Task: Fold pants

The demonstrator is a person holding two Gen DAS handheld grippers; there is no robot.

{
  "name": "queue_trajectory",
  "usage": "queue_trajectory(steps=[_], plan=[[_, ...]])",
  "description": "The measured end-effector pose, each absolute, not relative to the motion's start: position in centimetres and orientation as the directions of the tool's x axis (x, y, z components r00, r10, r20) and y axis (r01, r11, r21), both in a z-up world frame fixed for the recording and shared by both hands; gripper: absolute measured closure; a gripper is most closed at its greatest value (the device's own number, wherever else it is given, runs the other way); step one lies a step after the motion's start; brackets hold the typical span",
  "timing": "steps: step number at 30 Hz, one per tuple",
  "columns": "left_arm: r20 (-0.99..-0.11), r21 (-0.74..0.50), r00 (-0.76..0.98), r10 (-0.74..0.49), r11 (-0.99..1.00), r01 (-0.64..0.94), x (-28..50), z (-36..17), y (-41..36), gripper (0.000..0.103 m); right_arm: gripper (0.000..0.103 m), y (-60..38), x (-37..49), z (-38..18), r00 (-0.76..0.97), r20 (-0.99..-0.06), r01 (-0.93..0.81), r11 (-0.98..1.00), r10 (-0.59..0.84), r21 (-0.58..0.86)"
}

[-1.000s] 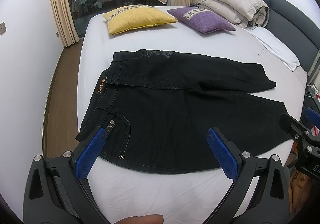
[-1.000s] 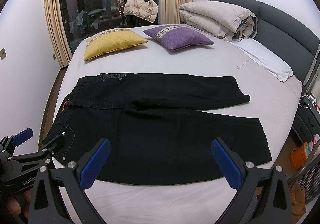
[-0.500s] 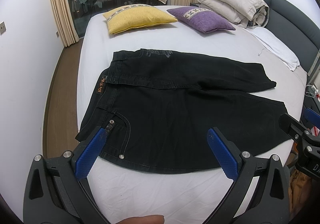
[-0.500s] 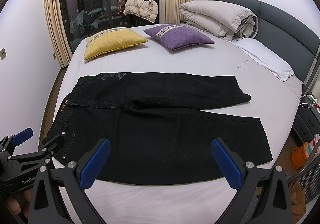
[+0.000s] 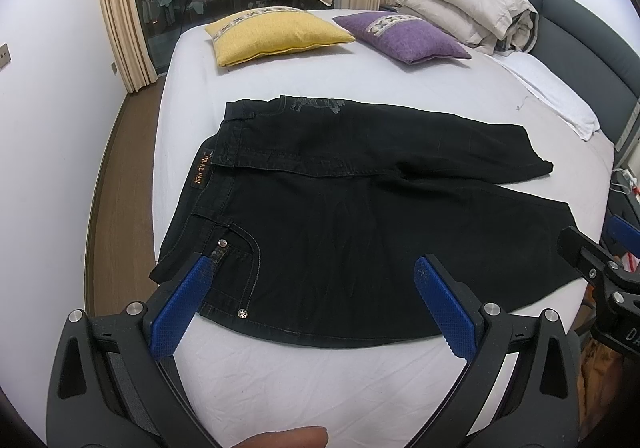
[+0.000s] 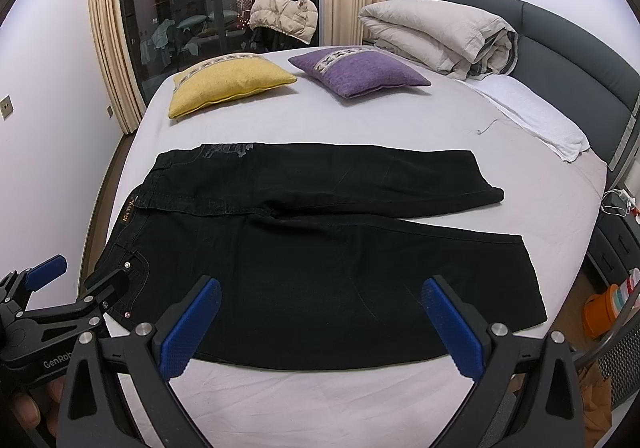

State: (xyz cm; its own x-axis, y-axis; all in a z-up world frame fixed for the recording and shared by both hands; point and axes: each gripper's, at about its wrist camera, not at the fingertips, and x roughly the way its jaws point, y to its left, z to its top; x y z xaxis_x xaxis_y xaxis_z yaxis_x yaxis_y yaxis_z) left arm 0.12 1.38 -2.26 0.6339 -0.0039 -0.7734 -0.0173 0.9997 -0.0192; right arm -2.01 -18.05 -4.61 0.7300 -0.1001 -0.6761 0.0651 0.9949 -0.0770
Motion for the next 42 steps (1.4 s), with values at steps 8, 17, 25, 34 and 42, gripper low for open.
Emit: queue_trajectory(steps=[8, 17, 25, 34, 42], plan=[[-0.776, -0.012, 0.631, -0.004, 1.0, -0.009, 0.3, -2.6, 1.2, 0.0, 0.0, -17.8, -1.9, -5.1, 0.725, -0.683, 0.058, 0.996, -0.092, -0.072], [-0.729, -0.023, 0.677, -0.101, 0.992, 0.124, 4.0, -2.6, 3.1, 0.0, 0.0, -19.9, 0.6, -4.4, 0.735, -0.669, -0.143, 0.99, 0.112, 0.009], [-0.806, 0.035, 0.574, -0.148, 0.955, 0.296, 19.4, -3.3, 7.4, 0.0, 0.006, -22.2, 9.2, -3.5, 0.696, -0.654, -0.382, 0.924, 0.296, 0.012], [-0.883, 0.081, 0.432, -0.184, 0.847, 0.526, 37.8, -8.0, 9.5, 0.006, 0.031, -22.1, 21.1, -8.2, 0.507, -0.756, -0.605, 0.796, 0.415, 0.031], [-0.936, -0.09, 0.222, -0.272, 0.797, 0.598, 44.4, -13.5, 11.8, 0.006, 0.031, -22.7, 28.3, -11.8, 0.456, -0.772, -0.618, 0.782, 0.442, 0.083]])
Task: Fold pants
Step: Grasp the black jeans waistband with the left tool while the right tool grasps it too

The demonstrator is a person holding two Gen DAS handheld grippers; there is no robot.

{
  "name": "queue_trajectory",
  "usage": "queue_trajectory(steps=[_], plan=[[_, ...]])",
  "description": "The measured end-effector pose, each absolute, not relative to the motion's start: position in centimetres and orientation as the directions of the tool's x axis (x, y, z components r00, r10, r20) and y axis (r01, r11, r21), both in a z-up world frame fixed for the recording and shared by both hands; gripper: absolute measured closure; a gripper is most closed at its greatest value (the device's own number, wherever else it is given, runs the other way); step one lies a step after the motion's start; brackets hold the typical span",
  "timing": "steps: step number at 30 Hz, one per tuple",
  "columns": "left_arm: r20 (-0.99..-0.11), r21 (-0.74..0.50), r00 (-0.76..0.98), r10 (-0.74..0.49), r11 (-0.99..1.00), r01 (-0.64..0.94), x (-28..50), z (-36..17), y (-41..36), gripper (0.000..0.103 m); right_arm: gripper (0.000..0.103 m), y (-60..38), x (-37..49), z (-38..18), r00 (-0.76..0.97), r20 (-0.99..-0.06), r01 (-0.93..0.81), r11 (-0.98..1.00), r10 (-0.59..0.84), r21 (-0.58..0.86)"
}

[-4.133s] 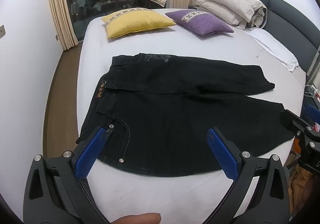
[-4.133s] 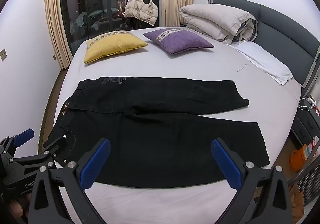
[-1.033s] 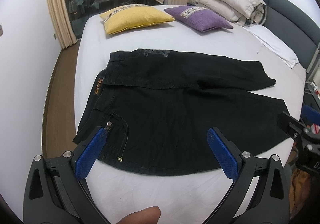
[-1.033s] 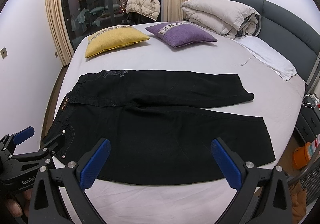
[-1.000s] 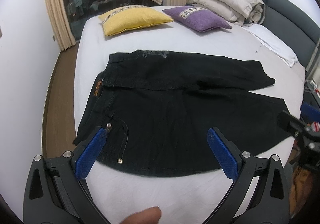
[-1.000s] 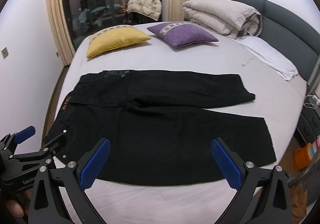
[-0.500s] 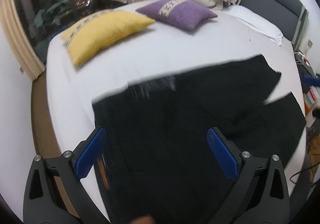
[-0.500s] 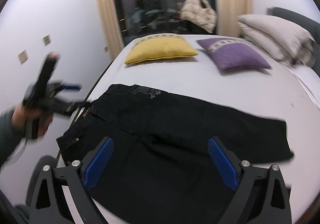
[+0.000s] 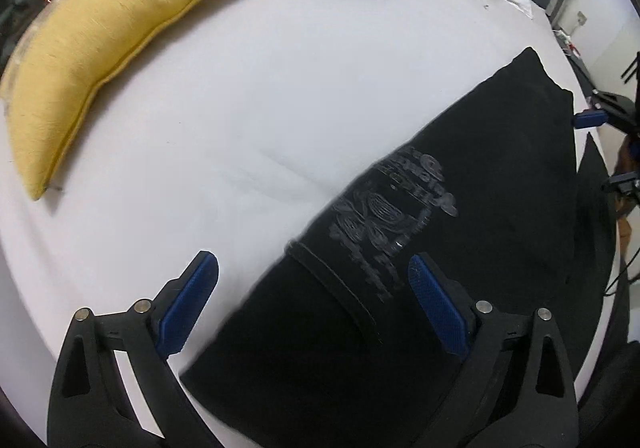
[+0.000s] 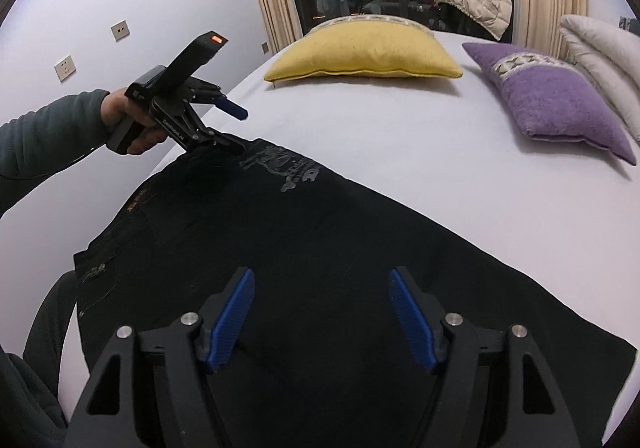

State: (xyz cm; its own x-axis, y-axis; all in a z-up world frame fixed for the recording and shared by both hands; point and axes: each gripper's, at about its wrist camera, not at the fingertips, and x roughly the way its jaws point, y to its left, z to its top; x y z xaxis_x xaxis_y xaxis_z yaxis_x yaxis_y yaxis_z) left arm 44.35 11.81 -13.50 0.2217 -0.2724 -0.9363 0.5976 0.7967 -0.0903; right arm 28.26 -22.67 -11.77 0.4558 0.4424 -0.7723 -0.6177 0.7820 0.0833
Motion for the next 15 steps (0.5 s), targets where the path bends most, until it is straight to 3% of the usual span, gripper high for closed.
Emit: queue_trajectory(steps=[3, 5, 7, 9, 11, 12, 15], plan=[[-0.942, -0.123, 0.175, -0.287, 0.78, 0.614, 46.2, -14.7, 12.2, 0.007, 0.031, -22.5, 29.4, -12.9, 0.425, -0.783, -0.635, 0.766, 0.454, 0.1], [-0.946, -0.154, 0.131, -0.296, 0.768, 0.622, 47.2, -15.5, 12.3, 0.014, 0.031, -22.3, 30.1, -13.5, 0.408, -0.792, -0.648, 0.755, 0.455, 0.099], [-0.955, -0.171, 0.084, -0.284, 0.76, 0.627, 47.9, -16.7, 12.0, 0.034, 0.032, -22.4, 30.7, -13.9, 0.393, -0.799, -0.659, 0.746, 0.455, 0.1], [-0.962, -0.162, 0.071, -0.264, 0.761, 0.628, 48.4, -17.7, 12.0, 0.039, 0.033, -22.5, 31.5, -14.1, 0.387, -0.802, -0.658, 0.746, 0.456, 0.106], [-0.956, -0.179, 0.072, -0.285, 0.759, 0.626, 48.6, -17.6, 12.2, 0.054, 0.034, -22.6, 32.3, -14.1, 0.382, -0.799, -0.654, 0.747, 0.463, 0.12], [-0.953, -0.18, 0.082, -0.29, 0.764, 0.62, 48.8, -17.5, 12.5, 0.077, 0.034, -22.6, 32.6, -14.2, 0.381, -0.798, -0.654, 0.746, 0.468, 0.126], [-0.945, -0.202, 0.083, -0.316, 0.765, 0.612, 49.1, -17.3, 13.2, 0.087, 0.034, -22.4, 33.9, -14.1, 0.382, -0.799, -0.653, 0.747, 0.464, 0.122]])
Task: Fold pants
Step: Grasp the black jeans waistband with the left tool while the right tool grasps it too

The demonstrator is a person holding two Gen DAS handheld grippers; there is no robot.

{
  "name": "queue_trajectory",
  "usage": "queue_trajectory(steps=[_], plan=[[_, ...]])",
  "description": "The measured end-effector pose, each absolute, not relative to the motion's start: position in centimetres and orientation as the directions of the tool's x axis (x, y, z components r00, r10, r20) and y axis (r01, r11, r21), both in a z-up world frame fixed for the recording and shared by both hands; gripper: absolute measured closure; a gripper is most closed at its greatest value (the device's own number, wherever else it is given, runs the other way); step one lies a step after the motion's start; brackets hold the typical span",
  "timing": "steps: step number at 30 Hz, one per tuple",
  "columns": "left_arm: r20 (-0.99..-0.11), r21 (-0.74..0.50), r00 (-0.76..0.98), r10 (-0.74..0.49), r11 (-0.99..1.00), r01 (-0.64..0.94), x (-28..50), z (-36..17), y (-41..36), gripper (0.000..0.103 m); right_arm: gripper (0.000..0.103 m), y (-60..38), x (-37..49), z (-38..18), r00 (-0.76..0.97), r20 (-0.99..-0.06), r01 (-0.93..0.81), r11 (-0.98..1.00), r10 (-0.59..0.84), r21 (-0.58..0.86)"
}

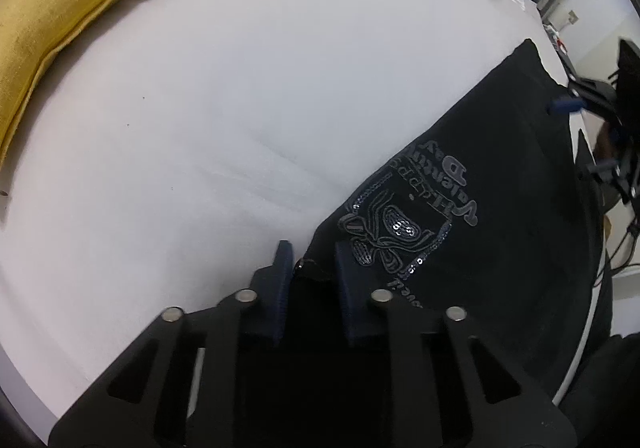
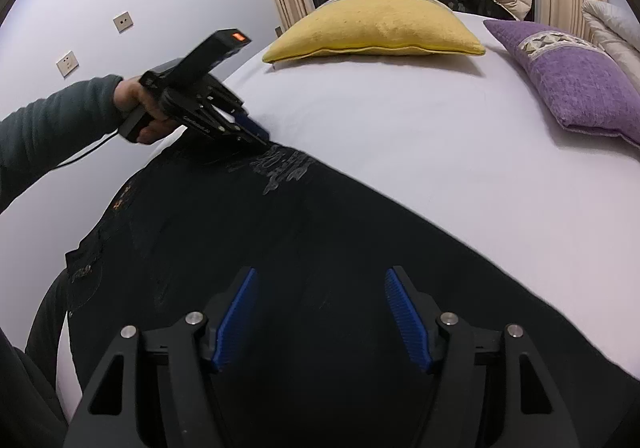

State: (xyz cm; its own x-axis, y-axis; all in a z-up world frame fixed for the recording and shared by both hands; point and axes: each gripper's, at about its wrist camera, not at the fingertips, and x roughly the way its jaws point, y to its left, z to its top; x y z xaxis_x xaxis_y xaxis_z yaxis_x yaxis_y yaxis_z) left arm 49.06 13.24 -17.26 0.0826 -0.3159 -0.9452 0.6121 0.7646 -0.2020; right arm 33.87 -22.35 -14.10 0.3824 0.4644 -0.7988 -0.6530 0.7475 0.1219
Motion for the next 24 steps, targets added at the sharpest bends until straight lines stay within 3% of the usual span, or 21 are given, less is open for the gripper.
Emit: queue_trajectory(steps=[3, 7, 13, 24], plan=[[-0.946, -0.135, 0.144, -0.291, 0.757, 0.639, 47.7, -16.7, 12.7, 0.096, 0.035, -21.6, 35.6, -14.1, 0.379, -0.806, -0.654, 0.748, 0.455, 0.114], [-0.925, -0.044, 0.253, -0.282, 0.743, 0.668, 45.3, -14.7, 12.7, 0.097, 0.037, -20.2, 37.6, -14.2, 0.371, -0.811, -0.674, 0.732, 0.453, 0.101], [-0.885, 0.006, 0.339, -0.32, 0.72, 0.694, 42.2, -11.6, 14.5, 0.097, 0.043, -17.7, 40.0, -15.5, 0.344, -0.853, -0.724, 0.69, 0.393, 0.026], [-0.825, 0.094, 0.443, -0.351, 0.688, 0.72, 36.9, -8.3, 12.4, 0.097, 0.044, -16.4, 42.8, -16.2, 0.25, -0.912, -0.777, 0.63, 0.324, 0.011]])
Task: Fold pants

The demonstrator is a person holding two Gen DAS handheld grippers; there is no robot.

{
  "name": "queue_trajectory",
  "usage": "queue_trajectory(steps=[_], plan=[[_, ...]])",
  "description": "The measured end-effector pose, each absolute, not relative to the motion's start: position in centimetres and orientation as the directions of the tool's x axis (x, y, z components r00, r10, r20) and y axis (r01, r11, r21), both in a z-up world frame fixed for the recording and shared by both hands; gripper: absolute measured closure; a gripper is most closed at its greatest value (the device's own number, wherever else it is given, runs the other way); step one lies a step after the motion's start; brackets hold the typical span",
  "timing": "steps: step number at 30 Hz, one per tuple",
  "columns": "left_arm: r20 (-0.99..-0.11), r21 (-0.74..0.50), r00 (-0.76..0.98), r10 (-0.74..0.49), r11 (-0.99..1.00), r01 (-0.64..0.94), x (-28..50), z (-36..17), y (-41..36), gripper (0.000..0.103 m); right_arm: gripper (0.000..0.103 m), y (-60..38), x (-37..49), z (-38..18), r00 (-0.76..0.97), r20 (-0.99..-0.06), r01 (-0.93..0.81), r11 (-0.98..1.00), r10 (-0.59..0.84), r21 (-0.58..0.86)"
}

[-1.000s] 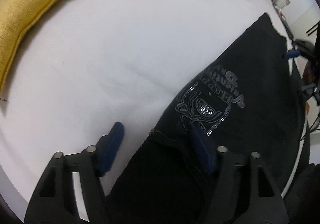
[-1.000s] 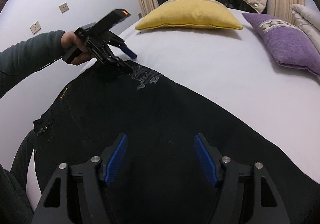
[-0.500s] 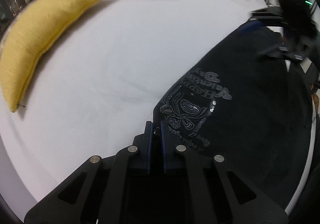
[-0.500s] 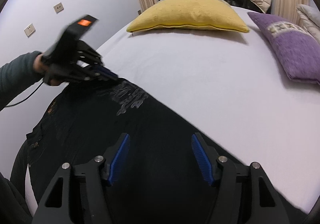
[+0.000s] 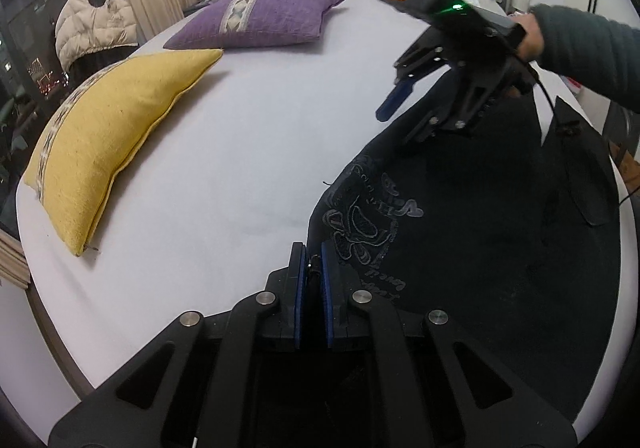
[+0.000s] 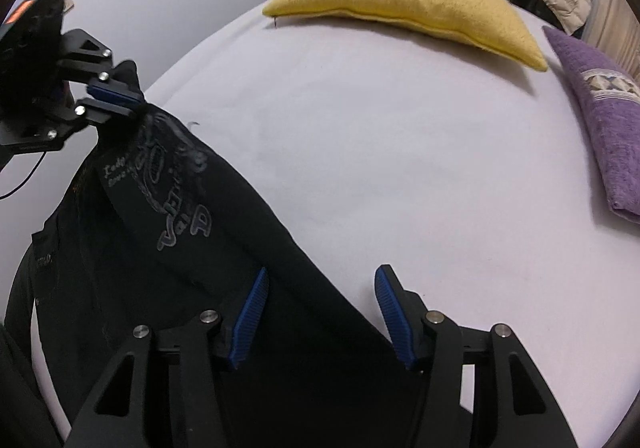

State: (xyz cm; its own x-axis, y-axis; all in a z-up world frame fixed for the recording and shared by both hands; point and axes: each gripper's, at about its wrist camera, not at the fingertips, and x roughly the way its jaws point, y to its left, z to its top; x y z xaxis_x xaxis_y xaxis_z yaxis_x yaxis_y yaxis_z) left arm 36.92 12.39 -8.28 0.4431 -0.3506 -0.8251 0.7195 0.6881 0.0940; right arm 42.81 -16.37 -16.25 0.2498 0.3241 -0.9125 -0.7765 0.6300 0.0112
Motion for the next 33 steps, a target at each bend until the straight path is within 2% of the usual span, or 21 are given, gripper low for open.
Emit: queue_trajectory(steps=[3, 4, 11, 16, 21, 24, 28, 33], plan=[[-0.825, 0.092, 0.441, -0.354, 0.685, 0.723, 36.1, -8.1, 12.4, 0.097, 0.044, -16.2, 43.3, -16.8, 0.218, -0.925, -0.78, 0.625, 0.31, 0.026], [-0.823, 0.09, 0.441, -0.357, 0.685, 0.723, 36.2, -8.1, 12.4, 0.097, 0.047, -16.2, 43.4, -16.9, 0.211, -0.927, -0.781, 0.623, 0.31, 0.03], [-0.813, 0.085, 0.451, -0.368, 0.691, 0.717, 34.1, -7.6, 12.8, 0.097, 0.09, -15.9, 43.1, -16.6, 0.165, -0.935, -0.796, 0.602, 0.313, 0.061], [-0.807, 0.074, 0.464, -0.366, 0.716, 0.694, 33.9, -7.6, 13.2, 0.097, 0.095, -16.5, 41.1, -14.1, 0.238, -0.908, -0.787, 0.616, 0.344, 0.028], [-0.792, 0.075, 0.482, -0.374, 0.724, 0.686, 32.6, -7.1, 12.8, 0.097, 0.098, -16.2, 38.3, -12.0, 0.34, -0.887, -0.752, 0.657, 0.312, -0.057], [-0.785, 0.065, 0.489, -0.38, 0.734, 0.676, 31.5, -6.6, 12.6, 0.097, 0.099, -15.9, 36.7, -12.1, 0.389, -0.878, -0.721, 0.685, 0.279, -0.102], [-0.782, 0.068, 0.497, -0.377, 0.74, 0.669, 29.5, -6.4, 12.3, 0.097, 0.099, -15.4, 35.3, -12.2, 0.433, -0.855, -0.671, 0.735, 0.286, -0.094], [-0.777, 0.053, 0.488, -0.397, 0.732, 0.679, 26.1, -6.2, 12.8, 0.097, 0.099, -13.3, 32.2, -12.8, 0.444, -0.843, -0.693, 0.712, 0.303, -0.109]])
